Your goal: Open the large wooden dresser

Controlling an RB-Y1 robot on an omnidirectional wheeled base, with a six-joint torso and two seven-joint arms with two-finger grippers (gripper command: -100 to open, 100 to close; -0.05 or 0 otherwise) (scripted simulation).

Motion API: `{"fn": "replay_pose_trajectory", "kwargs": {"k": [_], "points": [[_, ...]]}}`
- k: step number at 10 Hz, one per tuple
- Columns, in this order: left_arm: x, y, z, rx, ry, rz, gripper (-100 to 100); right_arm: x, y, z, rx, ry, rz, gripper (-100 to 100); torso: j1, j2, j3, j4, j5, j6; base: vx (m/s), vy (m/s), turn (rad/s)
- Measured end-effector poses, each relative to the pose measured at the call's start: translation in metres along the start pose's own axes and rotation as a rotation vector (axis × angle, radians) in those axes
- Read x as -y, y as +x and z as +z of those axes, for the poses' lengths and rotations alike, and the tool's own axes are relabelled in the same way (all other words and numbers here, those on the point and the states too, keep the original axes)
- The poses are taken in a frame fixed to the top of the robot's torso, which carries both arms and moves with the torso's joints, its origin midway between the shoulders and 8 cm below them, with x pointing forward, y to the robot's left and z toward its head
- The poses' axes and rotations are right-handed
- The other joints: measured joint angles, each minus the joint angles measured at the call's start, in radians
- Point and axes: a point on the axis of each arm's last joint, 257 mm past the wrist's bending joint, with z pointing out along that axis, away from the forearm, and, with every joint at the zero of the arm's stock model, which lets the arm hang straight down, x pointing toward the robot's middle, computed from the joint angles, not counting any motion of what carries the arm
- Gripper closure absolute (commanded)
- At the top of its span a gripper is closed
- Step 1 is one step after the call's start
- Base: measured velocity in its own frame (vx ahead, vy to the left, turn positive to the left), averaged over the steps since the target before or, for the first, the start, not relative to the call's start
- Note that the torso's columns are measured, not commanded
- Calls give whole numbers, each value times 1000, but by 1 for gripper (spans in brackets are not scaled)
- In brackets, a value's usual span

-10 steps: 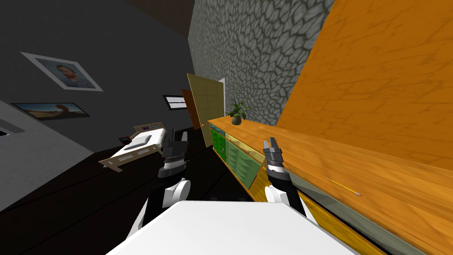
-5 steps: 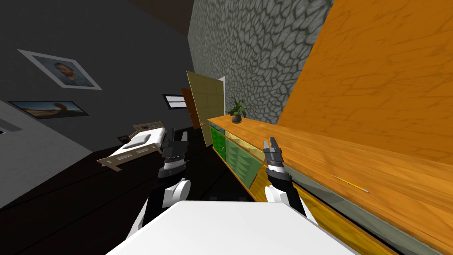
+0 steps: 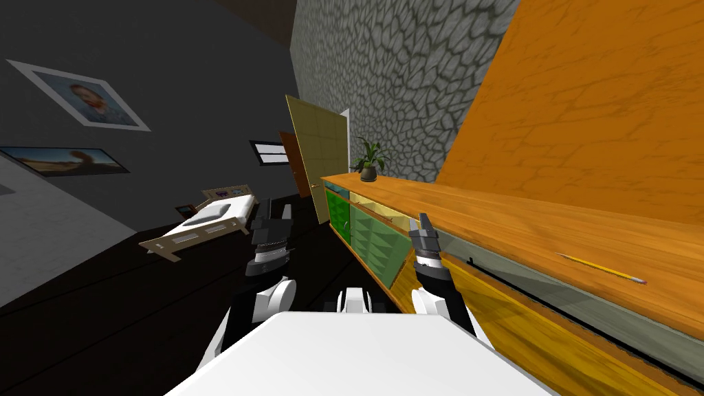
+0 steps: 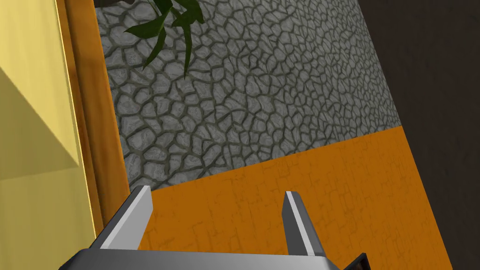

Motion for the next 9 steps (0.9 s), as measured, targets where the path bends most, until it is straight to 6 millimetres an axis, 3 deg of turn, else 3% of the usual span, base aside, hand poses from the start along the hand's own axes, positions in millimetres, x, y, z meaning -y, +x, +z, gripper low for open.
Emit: {"fn": "replay_pose_trajectory", "kwargs": {"k": [2,9], "points": [[0,0,0,0,-1,0,0,2,3,-1,-37,2,-46,-100,1,43,-88,43,0,0,1,21,-20],[0,0,0,0,-1,0,0,20,9,-5,-201,5,-425,-100,1,47,-94,47,0,0,5,51,-54]]}}
